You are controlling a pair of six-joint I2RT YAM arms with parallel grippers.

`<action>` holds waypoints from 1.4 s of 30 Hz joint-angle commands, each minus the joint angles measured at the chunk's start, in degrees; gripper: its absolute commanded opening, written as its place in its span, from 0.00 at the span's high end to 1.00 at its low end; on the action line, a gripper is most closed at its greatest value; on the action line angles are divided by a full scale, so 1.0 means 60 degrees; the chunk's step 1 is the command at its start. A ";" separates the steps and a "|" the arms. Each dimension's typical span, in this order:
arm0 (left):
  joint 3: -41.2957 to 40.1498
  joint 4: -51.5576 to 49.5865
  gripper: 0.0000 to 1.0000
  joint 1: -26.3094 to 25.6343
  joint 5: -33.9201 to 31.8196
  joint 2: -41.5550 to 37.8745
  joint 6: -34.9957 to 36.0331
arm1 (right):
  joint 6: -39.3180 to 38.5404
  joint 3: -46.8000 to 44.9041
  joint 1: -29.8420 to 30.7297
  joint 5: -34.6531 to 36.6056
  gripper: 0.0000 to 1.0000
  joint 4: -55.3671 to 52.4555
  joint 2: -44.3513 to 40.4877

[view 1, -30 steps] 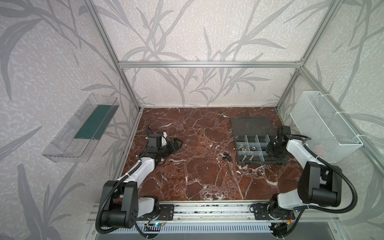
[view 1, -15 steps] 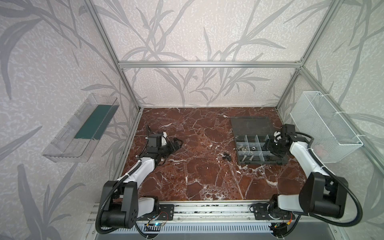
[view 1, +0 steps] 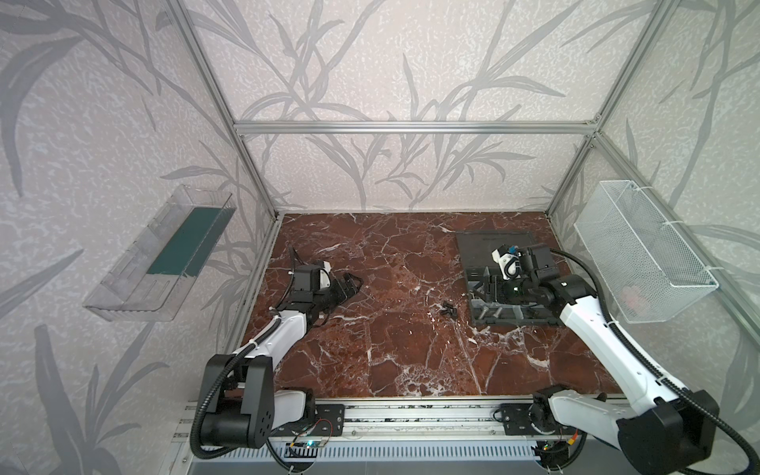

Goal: Sort the screws and nuts into containers
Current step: Pick up the screw from the center of the table.

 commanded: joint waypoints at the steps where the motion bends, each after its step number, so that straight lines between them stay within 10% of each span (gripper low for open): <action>1: 0.0079 0.0277 0.01 0.0026 0.0138 0.0075 -0.0128 | 0.0503 -0.0212 0.0635 -0.0149 0.33 0.0398 0.0473; 42: -0.0166 0.0191 0.01 0.0069 0.0064 -0.0112 0.0047 | 0.0752 0.0721 0.2226 0.2026 0.46 0.1056 0.5446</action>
